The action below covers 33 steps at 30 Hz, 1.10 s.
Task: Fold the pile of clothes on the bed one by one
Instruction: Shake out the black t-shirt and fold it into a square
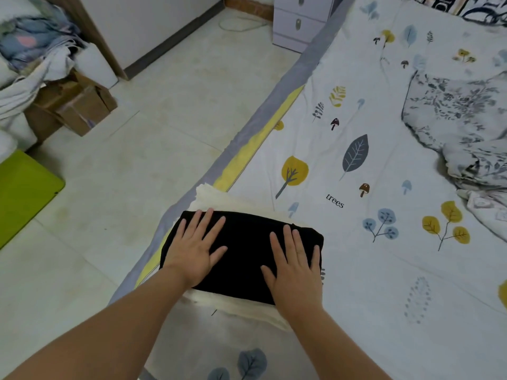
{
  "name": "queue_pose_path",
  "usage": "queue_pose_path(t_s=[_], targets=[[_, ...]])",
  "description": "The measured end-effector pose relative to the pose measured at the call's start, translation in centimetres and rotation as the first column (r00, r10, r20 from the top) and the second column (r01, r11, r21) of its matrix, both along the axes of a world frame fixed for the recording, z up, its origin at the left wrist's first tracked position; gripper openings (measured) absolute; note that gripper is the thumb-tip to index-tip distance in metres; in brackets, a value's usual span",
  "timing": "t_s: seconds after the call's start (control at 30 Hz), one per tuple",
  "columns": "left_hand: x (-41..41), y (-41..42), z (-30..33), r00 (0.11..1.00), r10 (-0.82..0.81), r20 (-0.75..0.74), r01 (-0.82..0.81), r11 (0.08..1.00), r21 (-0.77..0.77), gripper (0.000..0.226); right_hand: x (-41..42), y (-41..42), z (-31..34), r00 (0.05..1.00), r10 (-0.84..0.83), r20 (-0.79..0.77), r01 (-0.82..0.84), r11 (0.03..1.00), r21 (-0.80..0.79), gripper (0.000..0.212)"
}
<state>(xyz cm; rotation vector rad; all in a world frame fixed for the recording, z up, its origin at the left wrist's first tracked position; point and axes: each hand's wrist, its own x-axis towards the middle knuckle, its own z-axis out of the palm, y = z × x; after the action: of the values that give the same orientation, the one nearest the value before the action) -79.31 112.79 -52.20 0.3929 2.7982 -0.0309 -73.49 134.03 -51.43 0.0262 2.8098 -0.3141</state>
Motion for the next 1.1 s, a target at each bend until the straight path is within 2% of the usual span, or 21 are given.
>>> queue_pose_path(t_s=[0.2, 0.27, 0.33, 0.4, 0.47, 0.53, 0.57, 0.7, 0.93, 1.1], targets=[[-0.4, 0.7, 1.2, 0.995, 0.003, 0.102, 0.001, 0.999, -0.04, 0.103, -0.5, 0.3, 0.7, 0.999, 0.039, 0.01, -0.038, 0.999, -0.01, 0.057], [-0.6, 1.2, 2.3, 0.986, 0.035, 0.161, -0.03, 0.999, -0.03, 0.087, -1.1, 0.7, 2.6, 0.996, 0.085, 0.036, -0.085, 0.996, -0.018, 0.056], [-0.9, 2.1, 4.1, 0.976, 0.078, 0.203, -0.079, 0.997, -0.001, 0.065, -1.7, 1.2, 4.4, 0.994, 0.102, 0.045, -0.095, 0.986, -0.139, 0.055], [-1.3, 2.9, 5.8, 0.989, 0.097, 0.109, -0.109, 0.988, 0.107, 0.054, -1.7, 1.7, 6.9, 0.998, -0.02, 0.053, 0.036, 0.949, -0.312, 0.056], [-1.5, 3.8, 7.8, 0.991, 0.121, 0.049, -0.129, 0.961, 0.245, 0.036, -1.6, 2.0, 9.4, 0.983, -0.182, 0.006, 0.163, 0.866, -0.473, 0.052], [-1.4, 5.0, 10.1, 0.98, 0.144, 0.138, -0.186, 0.908, 0.376, 0.018, -1.7, 2.8, 11.4, 0.963, -0.27, -0.015, 0.219, 0.808, -0.547, 0.043], [-1.4, 5.8, 11.4, 0.969, 0.14, 0.205, -0.213, 0.892, 0.399, 0.019, -1.8, 3.3, 12.3, 0.957, -0.29, -0.019, 0.23, 0.794, -0.562, 0.037], [-1.5, 8.3, 15.4, 0.945, 0.047, 0.323, -0.202, 0.861, 0.466, 0.021, -1.5, 5.4, 15.9, 0.963, -0.271, 0.002, 0.231, 0.818, -0.526, 0.028], [-1.0, 14.5, 20.9, 0.933, -0.045, 0.356, -0.153, 0.848, 0.507, 0.021, 2.2, 12.2, 21.0, 0.981, -0.158, 0.109, 0.187, 0.915, -0.357, 0.027], [0.3, 21.4, 24.5, 0.922, -0.158, 0.353, -0.031, 0.88, 0.475, 0.017, 5.0, 19.4, 23.4, 0.977, -0.164, 0.136, 0.194, 0.95, -0.244, 0.024]])
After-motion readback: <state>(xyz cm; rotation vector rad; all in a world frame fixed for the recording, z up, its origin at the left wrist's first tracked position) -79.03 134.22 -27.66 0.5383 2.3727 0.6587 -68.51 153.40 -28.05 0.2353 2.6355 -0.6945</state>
